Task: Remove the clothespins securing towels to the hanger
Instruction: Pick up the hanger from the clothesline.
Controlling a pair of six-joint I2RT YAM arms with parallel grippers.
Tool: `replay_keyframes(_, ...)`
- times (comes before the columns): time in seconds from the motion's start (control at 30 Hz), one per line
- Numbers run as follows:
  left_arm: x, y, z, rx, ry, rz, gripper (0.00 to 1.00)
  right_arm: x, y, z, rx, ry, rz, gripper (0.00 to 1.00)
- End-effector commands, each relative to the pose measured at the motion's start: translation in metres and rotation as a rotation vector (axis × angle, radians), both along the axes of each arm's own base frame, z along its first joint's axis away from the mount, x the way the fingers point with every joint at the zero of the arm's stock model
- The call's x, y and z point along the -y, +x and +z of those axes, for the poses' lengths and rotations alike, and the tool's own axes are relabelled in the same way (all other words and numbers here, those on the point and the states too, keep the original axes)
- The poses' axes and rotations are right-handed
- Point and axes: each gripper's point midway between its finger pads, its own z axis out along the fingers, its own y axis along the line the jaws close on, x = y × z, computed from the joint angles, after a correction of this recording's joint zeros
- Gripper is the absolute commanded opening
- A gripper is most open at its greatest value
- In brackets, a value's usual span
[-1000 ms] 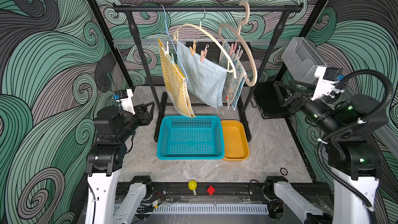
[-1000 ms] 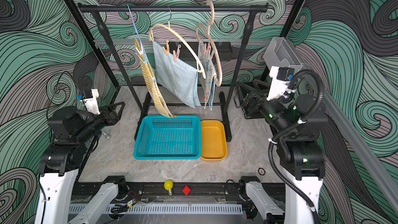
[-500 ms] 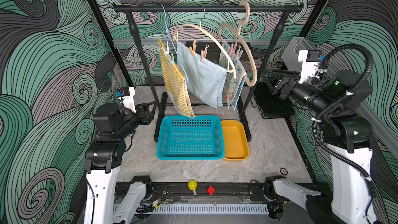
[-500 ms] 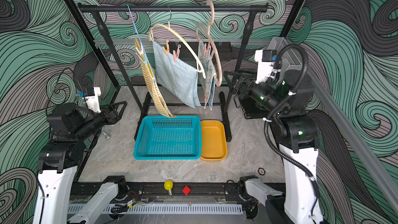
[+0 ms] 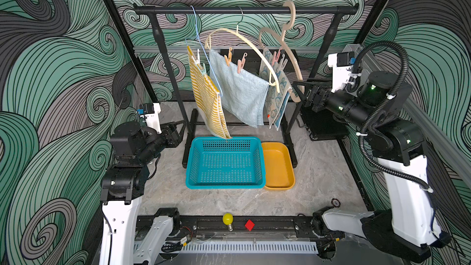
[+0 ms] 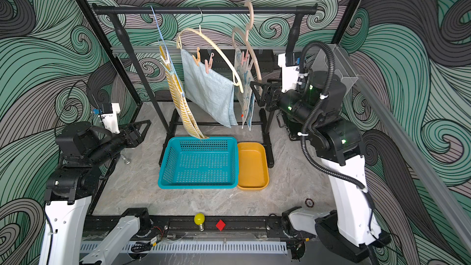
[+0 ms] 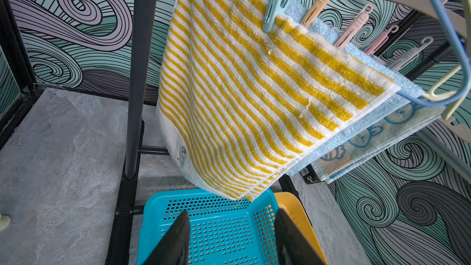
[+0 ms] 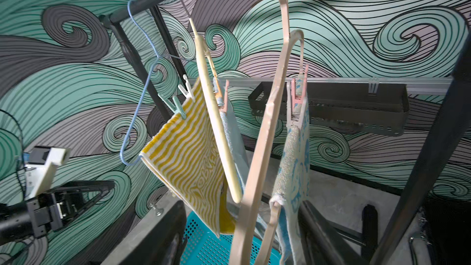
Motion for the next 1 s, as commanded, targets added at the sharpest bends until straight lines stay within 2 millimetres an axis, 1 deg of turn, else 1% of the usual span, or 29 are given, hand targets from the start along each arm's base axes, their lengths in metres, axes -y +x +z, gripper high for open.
replay_keyframes(0.0, 0.006, -0.004, 0.003, 0.008, 0.009, -0.034, 0.52, 0.011, 0.005, 0.003, 0.027, -0.046, -0.079, 0.63)
replay_keyframes(0.1, 0.008, -0.004, 0.004, 0.016, 0.007, -0.046, 0.52, 0.011, 0.011, -0.001, 0.018, -0.069, -0.102, 0.57)
replay_keyframes(0.33, 0.007, -0.004, 0.005, 0.028, 0.011, -0.041, 0.52, 0.014, 0.016, -0.003, 0.024, -0.099, -0.142, 0.35)
replay_keyframes(0.5, 0.005, -0.004, 0.005, 0.028, 0.014, -0.032, 0.52, 0.016, 0.016, 0.001, 0.041, -0.093, -0.152, 0.15)
replay_keyframes(0.57, 0.005, -0.003, 0.005, 0.027, 0.015, -0.028, 0.52, 0.017, 0.016, 0.004, 0.049, -0.087, -0.162, 0.04)
replay_keyframes(0.6, 0.005, -0.004, 0.005, 0.030, 0.016, -0.029, 0.52, 0.018, 0.016, 0.005, 0.054, -0.084, -0.167, 0.00)
replay_keyframes(0.8, 0.002, -0.003, 0.003, 0.029, 0.027, -0.014, 0.52, 0.024, 0.014, 0.018, 0.113, -0.053, -0.197, 0.00)
replay_keyframes(0.97, 0.002, -0.001, 0.004, 0.032, 0.024, -0.015, 0.52, 0.030, 0.011, 0.036, 0.170, -0.017, -0.226, 0.00)
